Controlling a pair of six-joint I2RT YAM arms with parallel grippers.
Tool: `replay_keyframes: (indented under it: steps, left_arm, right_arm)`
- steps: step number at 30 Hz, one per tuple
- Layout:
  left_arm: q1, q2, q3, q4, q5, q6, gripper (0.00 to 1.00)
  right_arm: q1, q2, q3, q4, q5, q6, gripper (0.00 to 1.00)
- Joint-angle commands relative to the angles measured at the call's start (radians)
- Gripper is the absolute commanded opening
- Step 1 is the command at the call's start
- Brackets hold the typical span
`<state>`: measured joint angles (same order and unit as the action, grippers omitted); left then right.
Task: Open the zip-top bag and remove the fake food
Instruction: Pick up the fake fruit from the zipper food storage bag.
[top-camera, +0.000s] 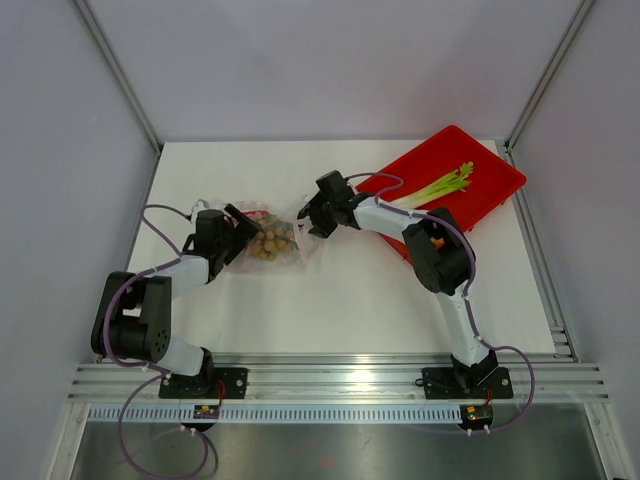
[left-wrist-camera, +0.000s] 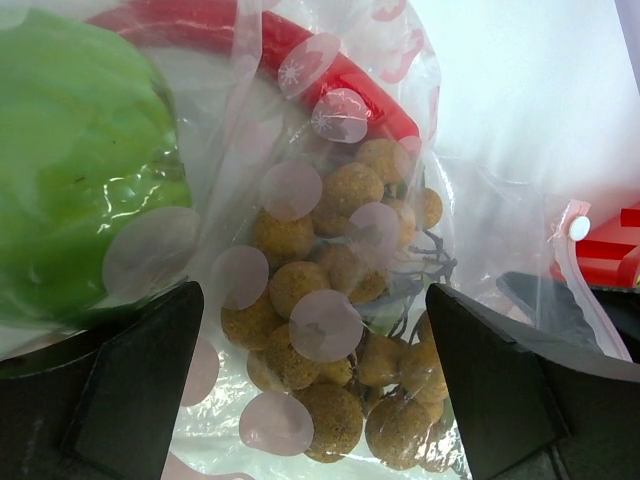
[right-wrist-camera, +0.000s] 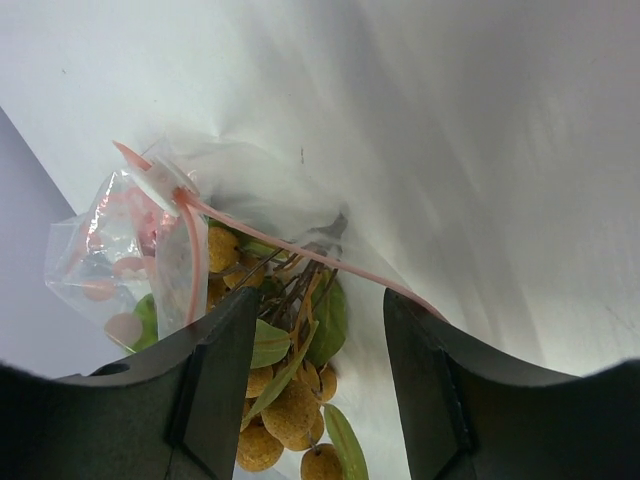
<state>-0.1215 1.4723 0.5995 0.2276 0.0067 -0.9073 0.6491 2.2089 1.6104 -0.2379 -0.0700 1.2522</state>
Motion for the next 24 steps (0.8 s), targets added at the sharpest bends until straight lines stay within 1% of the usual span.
replay_keyframes:
  steps: [1,7,9,10,13,14,16,19,21,24]
  left_arm:
    - [0.014,0.003,-0.004,0.022,0.03,-0.001,0.97]
    - [0.042,0.045,0.008,0.016,0.07,0.005,0.97]
    - [0.068,0.052,0.006,0.019,0.134,0.001,0.97]
    - [0.095,0.059,0.003,0.022,0.178,-0.004,0.97]
    - [0.109,0.056,-0.018,0.05,0.184,-0.012,0.97]
    - [0.111,0.056,-0.017,0.047,0.188,-0.007,0.97]
    - [0.109,0.054,-0.021,0.053,0.208,-0.002,0.97]
    - [0.111,0.056,-0.026,0.064,0.213,0.002,0.97]
    - [0.111,0.059,-0.027,0.067,0.214,0.007,0.97]
    - [0.112,0.059,-0.024,0.044,0.191,0.007,0.97]
  right_arm:
    - [0.017,0.041,0.072,-0.052,-0.01,0.019,0.6]
    - [0.034,0.09,0.149,-0.089,-0.023,0.015,0.6]
    - [0.037,0.129,0.201,-0.093,-0.054,0.009,0.59]
    - [0.041,0.141,0.244,-0.125,-0.072,0.007,0.59]
    - [0.05,0.17,0.292,-0.146,-0.062,-0.002,0.58]
    - [0.049,0.178,0.293,-0.141,-0.062,-0.002,0.57]
    - [0.049,0.186,0.293,-0.129,-0.07,0.001,0.48]
    - [0.05,0.221,0.324,-0.124,-0.089,0.001,0.45]
    - [0.049,0.265,0.391,-0.165,-0.117,-0.008,0.39]
    - [0.049,0.287,0.422,-0.184,-0.125,-0.014,0.37]
